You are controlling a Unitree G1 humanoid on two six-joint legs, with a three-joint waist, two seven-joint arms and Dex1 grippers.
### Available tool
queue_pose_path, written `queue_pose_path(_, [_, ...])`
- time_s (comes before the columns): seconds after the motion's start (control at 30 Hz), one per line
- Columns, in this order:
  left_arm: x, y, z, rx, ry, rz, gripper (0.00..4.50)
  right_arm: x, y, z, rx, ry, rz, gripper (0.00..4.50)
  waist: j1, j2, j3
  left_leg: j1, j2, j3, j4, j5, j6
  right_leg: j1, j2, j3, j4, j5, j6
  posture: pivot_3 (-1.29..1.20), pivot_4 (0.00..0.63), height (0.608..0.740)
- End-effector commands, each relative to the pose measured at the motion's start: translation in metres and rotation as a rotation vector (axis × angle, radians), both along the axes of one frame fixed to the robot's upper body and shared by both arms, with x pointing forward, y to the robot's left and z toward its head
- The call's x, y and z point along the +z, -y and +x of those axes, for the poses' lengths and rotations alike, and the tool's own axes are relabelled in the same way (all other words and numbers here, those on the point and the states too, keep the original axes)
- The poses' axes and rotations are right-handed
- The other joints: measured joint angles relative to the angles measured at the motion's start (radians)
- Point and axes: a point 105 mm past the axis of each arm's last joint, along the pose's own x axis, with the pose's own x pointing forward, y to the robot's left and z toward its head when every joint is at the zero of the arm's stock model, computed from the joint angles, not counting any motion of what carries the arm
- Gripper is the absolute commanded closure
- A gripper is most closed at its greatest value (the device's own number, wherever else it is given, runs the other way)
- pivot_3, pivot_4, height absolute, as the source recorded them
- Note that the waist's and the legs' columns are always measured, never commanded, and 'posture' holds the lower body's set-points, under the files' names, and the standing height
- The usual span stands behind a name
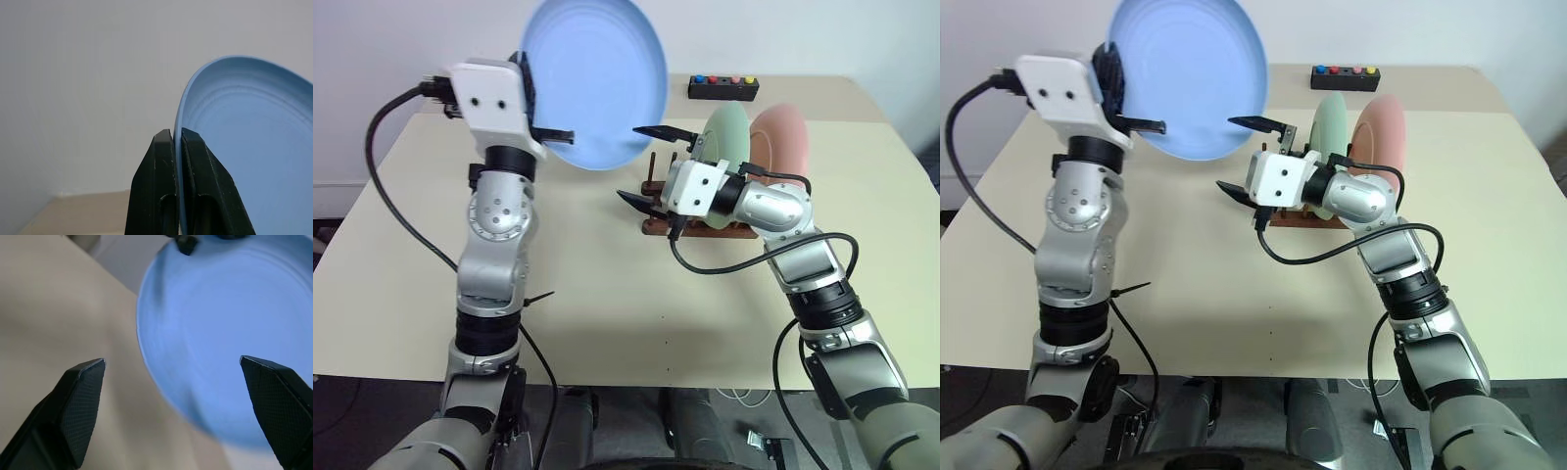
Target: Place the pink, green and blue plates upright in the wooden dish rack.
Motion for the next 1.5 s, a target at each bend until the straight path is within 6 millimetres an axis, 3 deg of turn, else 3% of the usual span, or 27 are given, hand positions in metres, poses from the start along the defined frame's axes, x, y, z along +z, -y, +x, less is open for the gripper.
queue_pose_path(0.03, [0.018,0.013,-0.015,-0.037,0.080,0.011,4.48,0.007,-0.006,-0.002,0.011,0.082,-0.011,0.00,-0.001,0.000,0.000,0.000,0.000,0.000,0.000,0.000,0.000,0.000,0.000,0.000,0.000,0.000,0.000,0.00,0.150,0.734])
queue_pose_path(0.2, [0.016,0.026,-0.019,-0.098,0.071,0.010,4.48,-0.001,-0.006,0.004,-0.013,0.098,-0.050,0.00,0.000,0.000,0.000,0.000,0.000,0.000,0.000,0.000,0.000,0.000,0.000,0.000,0.000,0.000,0.000,0.00,0.150,0.734])
queue_pose_path(0.27, [0.016,0.027,-0.020,-0.102,0.069,0.014,4.50,-0.003,-0.006,0.005,-0.015,0.090,-0.051,0.53,-0.001,0.000,0.000,0.000,0.000,0.000,0.000,0.000,0.000,0.000,0.000,0.000,0.000,0.000,0.000,0.00,0.150,0.734])
queue_pose_path(0.37, [0.014,0.027,-0.019,-0.114,0.060,0.000,4.50,-0.005,-0.005,0.007,-0.022,0.091,-0.059,1.81,-0.001,0.000,0.000,0.000,0.000,0.000,0.000,0.000,0.000,0.000,0.000,0.000,0.000,0.000,0.000,0.00,0.150,0.734])
queue_pose_path(0.53, [0.010,0.028,-0.017,-0.122,0.035,-0.014,4.50,-0.002,-0.004,0.007,-0.039,0.133,-0.053,4.37,-0.001,0.000,0.000,0.000,0.000,0.000,0.000,0.000,0.000,0.000,0.000,0.000,0.000,0.000,0.000,0.00,0.150,0.734])
queue_pose_path(0.83, [0.012,0.025,-0.020,-0.214,0.028,-0.139,4.50,-0.001,-0.002,0.009,-0.059,0.172,-0.065,4.44,0.000,0.000,0.000,0.000,0.000,0.000,0.001,0.000,0.000,0.000,0.000,0.000,0.000,0.000,0.000,0.00,0.150,0.734])
queue_pose_path(0.93, [0.016,0.018,-0.021,-0.218,0.048,-0.187,3.51,0.001,-0.002,0.010,-0.065,0.195,-0.064,4.50,0.000,0.000,0.000,0.000,0.000,0.000,0.000,0.000,0.000,0.000,0.000,0.000,0.000,0.000,0.000,0.00,0.150,0.734])
queue_pose_path(1.17, [0.039,-0.011,-0.032,-0.133,0.189,-0.288,0.04,0.004,-0.006,0.008,-0.047,0.219,-0.049,4.50,-0.001,0.000,0.000,0.000,0.000,0.000,0.000,0.000,0.000,0.000,0.000,0.000,0.000,0.000,0.000,0.00,0.150,0.734])
queue_pose_path(1.27, [0.052,-0.042,-0.037,0.009,0.262,-0.313,0.04,0.011,-0.006,0.006,-0.037,0.217,0.001,4.50,-0.001,0.000,0.000,0.000,0.000,0.000,0.001,0.000,0.000,0.000,0.000,0.000,0.000,0.000,0.000,0.00,0.150,0.734])
queue_pose_path(1.4, [0.051,-0.075,-0.036,0.154,0.273,-0.264,0.04,0.029,-0.007,0.001,-0.006,0.189,0.131,4.50,-0.004,0.000,0.000,0.000,0.000,0.000,0.000,0.000,0.000,0.000,0.000,0.000,0.000,0.000,0.000,0.00,0.150,0.734])
queue_pose_path(1.47, [0.044,-0.084,-0.030,0.194,0.236,-0.190,0.04,0.037,-0.008,-0.003,0.023,0.153,0.209,4.50,-0.004,0.000,0.000,0.000,0.000,0.000,0.000,0.000,0.000,0.000,0.000,0.000,0.000,0.000,0.000,0.00,0.150,0.734])
queue_pose_path(1.5, [0.017,-0.092,-0.015,0.189,0.107,-0.096,0.04,0.049,-0.008,-0.008,0.066,0.084,0.337,4.50,-0.004,0.000,0.000,0.000,0.000,0.000,0.000,0.000,0.000,0.000,0.000,0.000,0.000,0.000,0.000,0.00,0.150,0.734])
